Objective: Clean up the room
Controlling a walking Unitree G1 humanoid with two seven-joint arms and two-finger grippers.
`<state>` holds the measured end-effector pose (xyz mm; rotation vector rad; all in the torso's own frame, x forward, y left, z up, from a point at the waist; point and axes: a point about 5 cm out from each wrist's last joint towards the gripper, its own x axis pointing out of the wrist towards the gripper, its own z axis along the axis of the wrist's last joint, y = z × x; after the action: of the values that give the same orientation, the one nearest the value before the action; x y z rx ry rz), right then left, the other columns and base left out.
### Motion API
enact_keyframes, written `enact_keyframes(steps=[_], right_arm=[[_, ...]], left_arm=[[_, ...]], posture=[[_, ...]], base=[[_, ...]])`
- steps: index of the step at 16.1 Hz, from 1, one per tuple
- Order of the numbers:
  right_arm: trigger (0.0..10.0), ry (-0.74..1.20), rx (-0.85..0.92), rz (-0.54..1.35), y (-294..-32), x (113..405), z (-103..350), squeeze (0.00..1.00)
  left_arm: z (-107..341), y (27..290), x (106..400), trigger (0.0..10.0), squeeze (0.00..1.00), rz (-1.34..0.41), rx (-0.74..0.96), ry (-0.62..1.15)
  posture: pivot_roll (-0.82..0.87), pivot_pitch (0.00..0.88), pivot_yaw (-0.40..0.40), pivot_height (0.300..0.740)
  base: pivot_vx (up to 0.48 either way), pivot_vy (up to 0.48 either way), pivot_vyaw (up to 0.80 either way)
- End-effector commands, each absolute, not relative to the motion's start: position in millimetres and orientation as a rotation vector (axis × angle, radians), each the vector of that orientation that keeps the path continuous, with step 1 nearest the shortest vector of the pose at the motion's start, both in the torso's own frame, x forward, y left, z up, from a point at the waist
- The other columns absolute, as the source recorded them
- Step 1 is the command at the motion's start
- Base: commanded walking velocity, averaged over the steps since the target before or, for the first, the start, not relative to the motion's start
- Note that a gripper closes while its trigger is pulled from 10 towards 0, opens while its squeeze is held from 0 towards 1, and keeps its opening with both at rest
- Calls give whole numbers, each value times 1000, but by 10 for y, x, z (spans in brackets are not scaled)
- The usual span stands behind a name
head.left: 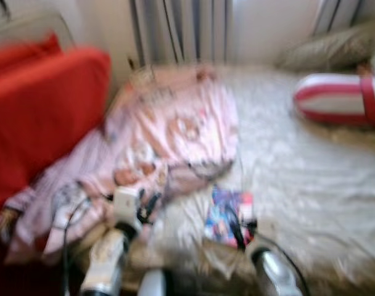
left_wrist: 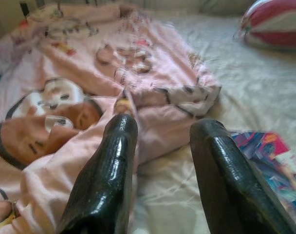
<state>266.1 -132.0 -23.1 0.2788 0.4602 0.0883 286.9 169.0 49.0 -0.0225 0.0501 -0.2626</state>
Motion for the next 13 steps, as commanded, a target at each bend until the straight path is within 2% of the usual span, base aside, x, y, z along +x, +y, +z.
enact_keyframes(steps=[1, 4, 9, 13], right_arm=[[10000, 483, 300, 58, -1350, 2637, -264, 0], [10000, 473, 392, -23, -1408, 2769, -183, 0], [10000, 491, 385, -11, -1360, 2825, -151, 0], [10000, 485, 453, -42, -1321, 2868, -120, 0]], left_arm=[[497, 1655, 2880, 10000, 0, -281, -25, 53], [533, 1603, 2877, 10000, 0, -304, -27, 43], [633, 1679, 2854, 10000, 0, -299, -13, 15], [681, 1693, 2768, 10000, 0, -299, 2, 14]], posture=[[61, 0, 56, 613], [76, 24, 67, 613], [114, 99, 86, 613], [148, 171, 103, 613]], base=[[0, 0, 0], [0, 0, 0], [0, 0, 0], [0, 0, 0]])
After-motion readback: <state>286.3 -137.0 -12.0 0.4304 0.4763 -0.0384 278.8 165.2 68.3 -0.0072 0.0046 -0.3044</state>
